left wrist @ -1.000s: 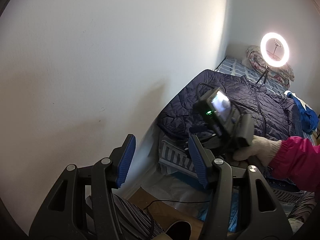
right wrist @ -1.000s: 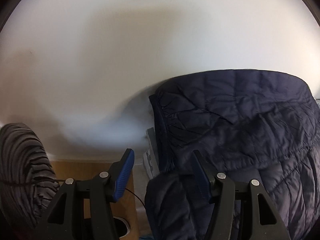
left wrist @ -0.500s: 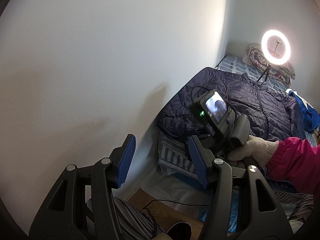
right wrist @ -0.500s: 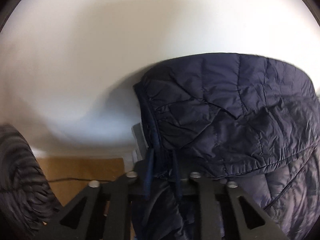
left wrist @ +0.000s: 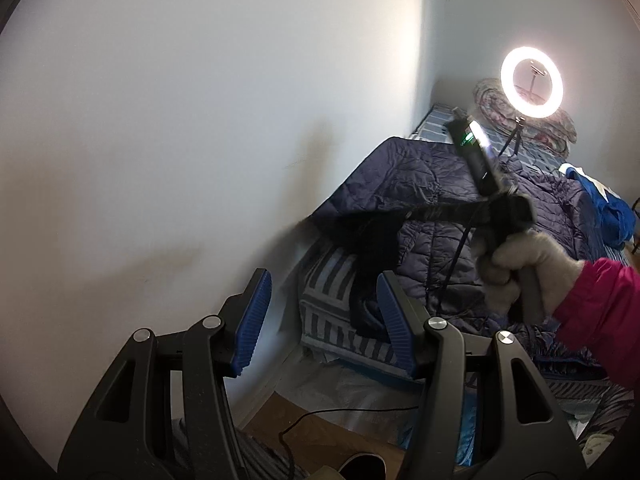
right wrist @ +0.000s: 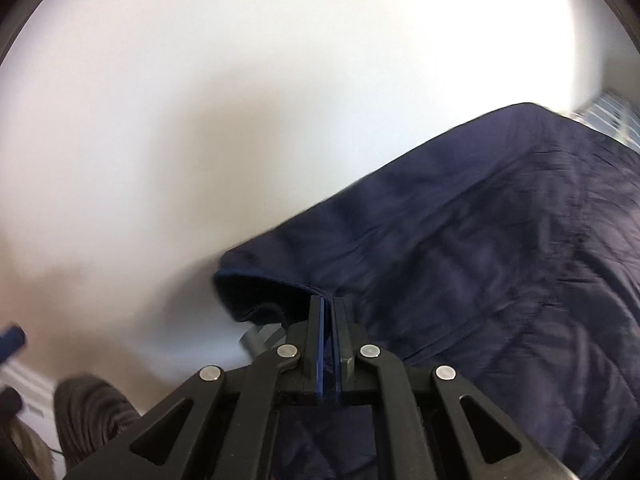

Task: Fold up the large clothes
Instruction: 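Carry the held sleeve across the jacket body with the right gripper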

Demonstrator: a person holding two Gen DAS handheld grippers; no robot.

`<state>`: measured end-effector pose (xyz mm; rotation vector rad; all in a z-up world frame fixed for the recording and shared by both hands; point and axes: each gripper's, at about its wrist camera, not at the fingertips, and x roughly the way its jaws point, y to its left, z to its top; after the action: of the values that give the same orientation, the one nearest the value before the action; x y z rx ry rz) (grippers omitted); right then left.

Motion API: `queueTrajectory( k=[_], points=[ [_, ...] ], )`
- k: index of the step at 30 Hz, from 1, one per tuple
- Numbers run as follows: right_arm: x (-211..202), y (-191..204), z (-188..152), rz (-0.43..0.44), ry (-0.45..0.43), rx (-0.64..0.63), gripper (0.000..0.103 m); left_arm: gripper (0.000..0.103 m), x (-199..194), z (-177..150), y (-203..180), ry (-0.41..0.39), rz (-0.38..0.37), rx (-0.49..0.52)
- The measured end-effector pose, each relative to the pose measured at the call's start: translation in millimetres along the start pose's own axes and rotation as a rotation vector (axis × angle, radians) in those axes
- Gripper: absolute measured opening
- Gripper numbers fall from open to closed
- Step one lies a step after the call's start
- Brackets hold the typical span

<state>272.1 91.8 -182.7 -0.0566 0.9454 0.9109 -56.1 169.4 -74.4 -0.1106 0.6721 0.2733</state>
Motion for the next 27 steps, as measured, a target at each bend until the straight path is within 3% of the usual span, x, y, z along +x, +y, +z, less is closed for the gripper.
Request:
queueTrajectory(
  k=[4,11,17,21,23,24,25,27],
  points=[
    [-33.3,-40.1,12.3,-0.021,-0.058,0.156,0.0,0.057,13.7,10.4,-13.4,-0.012,-0.032,0.06],
    [-93.2,-117.0,-39.6,-0.118,-0.1,0.415,0.0,0.057,58.9,44.1,-44.9,-0.022,-0.119,0.139],
    [-119.5,-148.5,-76.2,-0.168,-0.076,0.472,0.0,0.057,121.4,76.5,-91.9,0.018,-0.217,0.194],
    [-119.2,-165.3,-89.7,-0.186,-0.064,0.463,0.007,0.057,184.7,87.3,-114.2,0.101,-0.211,0.205],
    [-115.6,-171.7,-93.9,-0.166,-0.047,0.461,0.023,0.055,208.6,86.8,-128.6,0.137,-0.195,0.207],
    [-113.1,-182.7,-95.5,-0.147,-0.045,0.463,0.045,0.055,220.5,85.7,-130.9,0.166,-0.21,0.194],
    [-114.5,-188.8,-98.5,-0.128,-0.051,0.471,0.056,0.055,229.4,85.2,-135.0,0.186,-0.215,0.179],
    [-114.9,-199.1,-100.3,-0.094,-0.063,0.493,0.067,0.055,243.5,84.4,-140.3,0.194,-0.202,0.164]
  ],
)
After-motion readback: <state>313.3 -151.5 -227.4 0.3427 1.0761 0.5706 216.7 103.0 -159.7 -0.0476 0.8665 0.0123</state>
